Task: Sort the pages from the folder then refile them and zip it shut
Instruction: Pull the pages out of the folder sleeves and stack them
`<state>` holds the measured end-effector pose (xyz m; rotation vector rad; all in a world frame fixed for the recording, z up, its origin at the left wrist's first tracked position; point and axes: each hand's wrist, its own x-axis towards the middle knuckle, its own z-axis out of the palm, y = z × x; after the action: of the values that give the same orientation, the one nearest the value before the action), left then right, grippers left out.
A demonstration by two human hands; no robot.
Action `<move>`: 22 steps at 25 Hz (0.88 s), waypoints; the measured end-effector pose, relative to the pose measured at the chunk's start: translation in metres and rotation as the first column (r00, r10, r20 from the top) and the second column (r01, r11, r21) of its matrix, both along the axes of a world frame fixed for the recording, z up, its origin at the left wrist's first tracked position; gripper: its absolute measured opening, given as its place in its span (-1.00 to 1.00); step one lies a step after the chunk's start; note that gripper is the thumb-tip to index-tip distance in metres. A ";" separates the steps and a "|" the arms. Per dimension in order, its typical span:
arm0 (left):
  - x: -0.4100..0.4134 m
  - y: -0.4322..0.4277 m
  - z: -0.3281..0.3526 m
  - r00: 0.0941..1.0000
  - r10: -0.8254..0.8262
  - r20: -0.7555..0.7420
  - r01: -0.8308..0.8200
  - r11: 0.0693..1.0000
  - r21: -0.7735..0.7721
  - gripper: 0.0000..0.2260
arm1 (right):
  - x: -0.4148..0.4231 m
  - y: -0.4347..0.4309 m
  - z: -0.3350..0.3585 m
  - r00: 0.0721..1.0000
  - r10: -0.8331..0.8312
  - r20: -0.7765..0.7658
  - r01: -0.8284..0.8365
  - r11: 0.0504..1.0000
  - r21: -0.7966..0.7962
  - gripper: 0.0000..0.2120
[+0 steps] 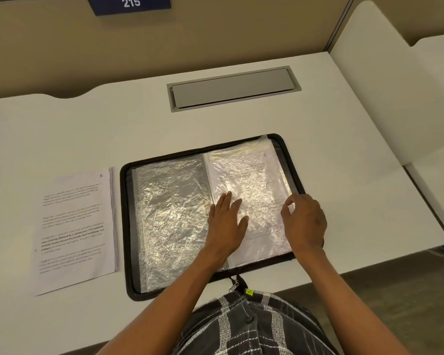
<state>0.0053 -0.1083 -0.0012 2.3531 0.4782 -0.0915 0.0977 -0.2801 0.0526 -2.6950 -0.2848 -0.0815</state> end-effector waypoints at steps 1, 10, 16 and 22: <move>0.000 -0.001 0.005 0.999 0.031 0.020 -0.030 0.999 -0.034 -0.51 | -0.004 0.004 0.006 0.999 0.030 -0.022 -0.029 0.998 0.051 -0.91; -0.002 0.020 0.058 0.899 0.431 0.083 -0.342 0.806 -0.484 -0.79 | -0.054 0.069 0.031 0.852 0.378 -0.362 -0.282 0.915 0.289 -0.89; -0.041 0.073 0.041 0.805 0.592 -0.033 -0.511 0.664 -0.546 -0.90 | -0.050 0.072 0.025 0.797 0.455 -0.397 -0.229 0.836 0.499 -0.94; -0.095 0.124 0.024 0.687 0.715 -0.128 -0.675 0.563 -0.476 -0.92 | -0.013 0.017 -0.023 0.929 0.176 -0.324 -0.111 0.971 0.211 -0.74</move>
<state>-0.0895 0.0159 0.0231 1.5114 1.1733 0.2358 0.0849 -0.2627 0.0297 -2.4346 -0.3465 0.3811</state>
